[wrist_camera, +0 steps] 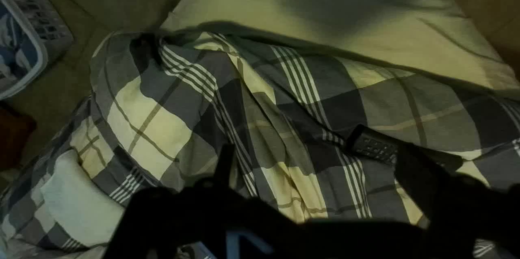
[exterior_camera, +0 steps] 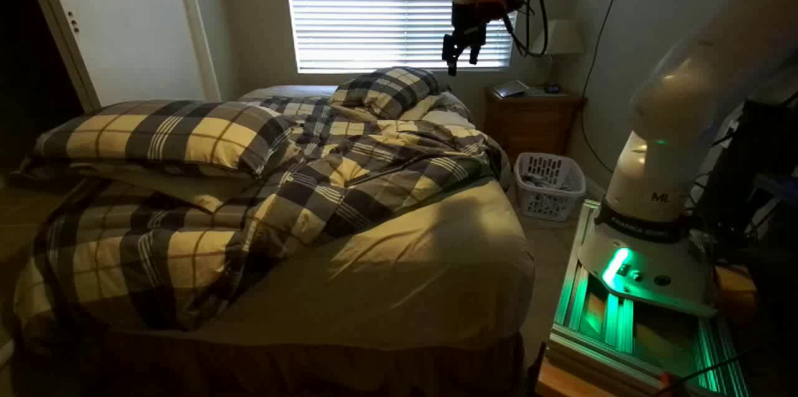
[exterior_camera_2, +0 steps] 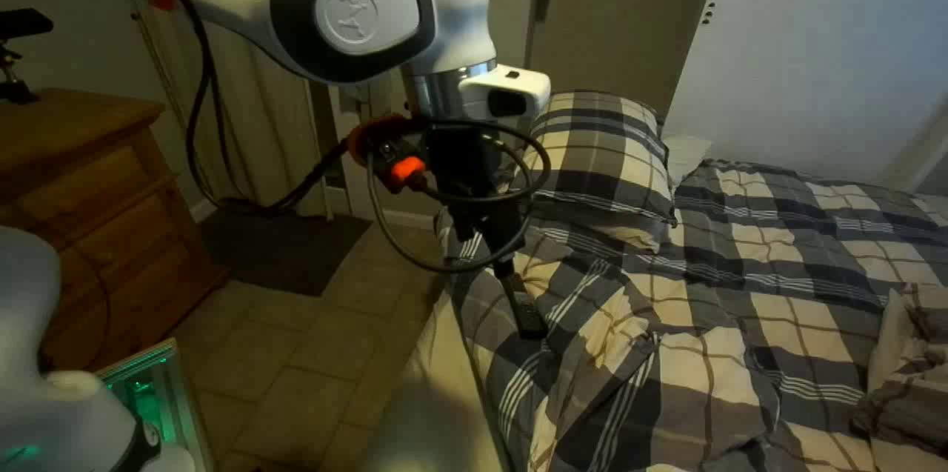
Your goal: Fix the bed cover
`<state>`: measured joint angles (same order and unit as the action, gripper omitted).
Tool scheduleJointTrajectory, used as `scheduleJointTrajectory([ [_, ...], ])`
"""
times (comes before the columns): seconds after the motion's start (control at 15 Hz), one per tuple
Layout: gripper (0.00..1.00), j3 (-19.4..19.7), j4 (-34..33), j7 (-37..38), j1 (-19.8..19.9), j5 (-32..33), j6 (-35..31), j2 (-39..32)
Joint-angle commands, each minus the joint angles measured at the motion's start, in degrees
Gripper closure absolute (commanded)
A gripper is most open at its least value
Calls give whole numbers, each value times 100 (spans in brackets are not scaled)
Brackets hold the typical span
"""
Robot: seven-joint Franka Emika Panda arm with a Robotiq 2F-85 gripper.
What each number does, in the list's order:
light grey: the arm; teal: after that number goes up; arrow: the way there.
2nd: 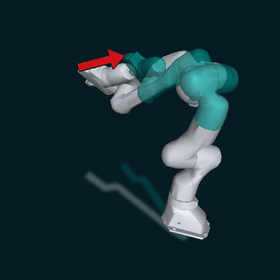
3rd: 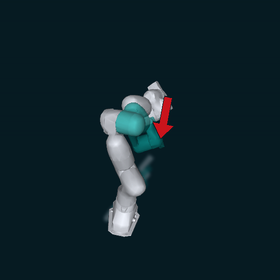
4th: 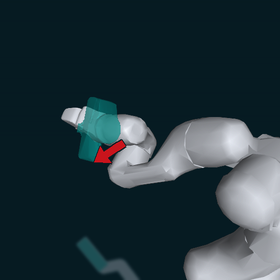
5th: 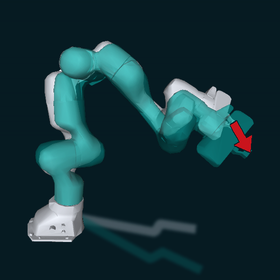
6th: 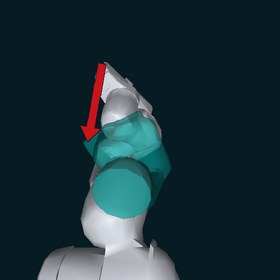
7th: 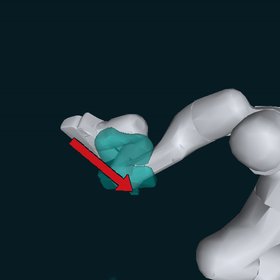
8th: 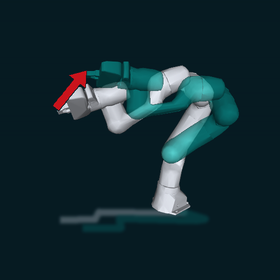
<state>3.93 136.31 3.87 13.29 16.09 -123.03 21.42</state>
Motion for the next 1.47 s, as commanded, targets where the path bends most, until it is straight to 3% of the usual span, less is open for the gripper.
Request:
scheduleJointTrajectory([
  [0.0, 0, 83, -13, 24, -91, 34, 23, 0],
  [0.4, 0, 83, -13, 24, -91, 34, 23, 0],
  [0.6, 0, 241, -566, -768, -246, -173, 755, -618],
  [0.8, 0, 328, -761, -1516, -416, -151, 919, -1008],
  [1.07, 0, 339, -813, -2522, -586, -40, 415, -1576],
  [1.4, 0, 273, -784, -3824, -711, -281, -696, -2203],
])
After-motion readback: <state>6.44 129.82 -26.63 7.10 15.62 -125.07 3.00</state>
